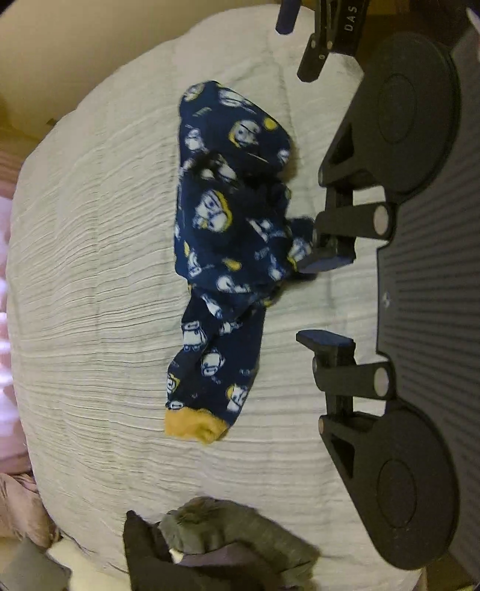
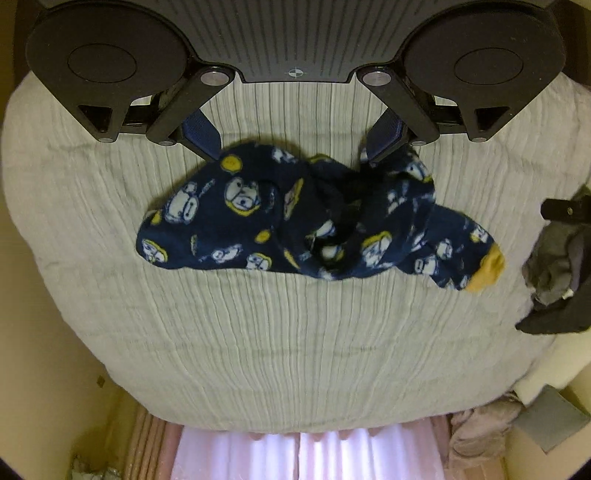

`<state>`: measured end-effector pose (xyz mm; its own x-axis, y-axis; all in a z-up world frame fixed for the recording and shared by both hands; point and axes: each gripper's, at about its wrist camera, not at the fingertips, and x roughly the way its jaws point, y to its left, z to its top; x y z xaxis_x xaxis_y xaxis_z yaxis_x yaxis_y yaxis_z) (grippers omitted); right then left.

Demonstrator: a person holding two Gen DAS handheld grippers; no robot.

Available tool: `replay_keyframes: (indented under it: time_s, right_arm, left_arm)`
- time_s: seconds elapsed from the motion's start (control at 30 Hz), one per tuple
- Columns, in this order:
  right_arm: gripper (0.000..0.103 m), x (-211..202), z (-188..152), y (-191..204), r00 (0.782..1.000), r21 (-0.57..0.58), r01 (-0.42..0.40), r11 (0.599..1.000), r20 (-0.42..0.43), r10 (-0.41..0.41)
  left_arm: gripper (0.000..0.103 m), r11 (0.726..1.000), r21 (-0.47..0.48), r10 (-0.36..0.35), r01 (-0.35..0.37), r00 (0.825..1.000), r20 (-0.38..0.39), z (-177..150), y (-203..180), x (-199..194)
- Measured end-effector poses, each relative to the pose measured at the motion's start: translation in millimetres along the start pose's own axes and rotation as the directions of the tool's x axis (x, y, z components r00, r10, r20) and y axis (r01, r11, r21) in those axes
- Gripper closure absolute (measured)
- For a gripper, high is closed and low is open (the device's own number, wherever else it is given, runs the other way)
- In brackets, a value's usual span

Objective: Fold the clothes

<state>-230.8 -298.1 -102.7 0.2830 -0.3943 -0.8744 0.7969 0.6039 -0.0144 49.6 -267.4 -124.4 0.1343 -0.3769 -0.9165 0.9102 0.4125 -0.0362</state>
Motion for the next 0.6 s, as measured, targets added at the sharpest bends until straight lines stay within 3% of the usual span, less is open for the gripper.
replay_keyframes:
  time_s: [0.27, 0.6]
  right_arm:
    - [0.014, 4, -36, 30, 0.996, 0.104, 0.044, 0.994, -0.077, -0.037]
    - [0.014, 12, -47, 67, 0.994, 0.091, 0.039, 0.995, -0.105, -0.03]
  left_arm:
    - [0.066, 0.998, 0.061, 0.023, -0.02, 0.998, -0.05, -21, 29, 9]
    - [0.066, 0.998, 0.066, 0.005, -0.001, 0.998, -0.061, -31, 59, 10]
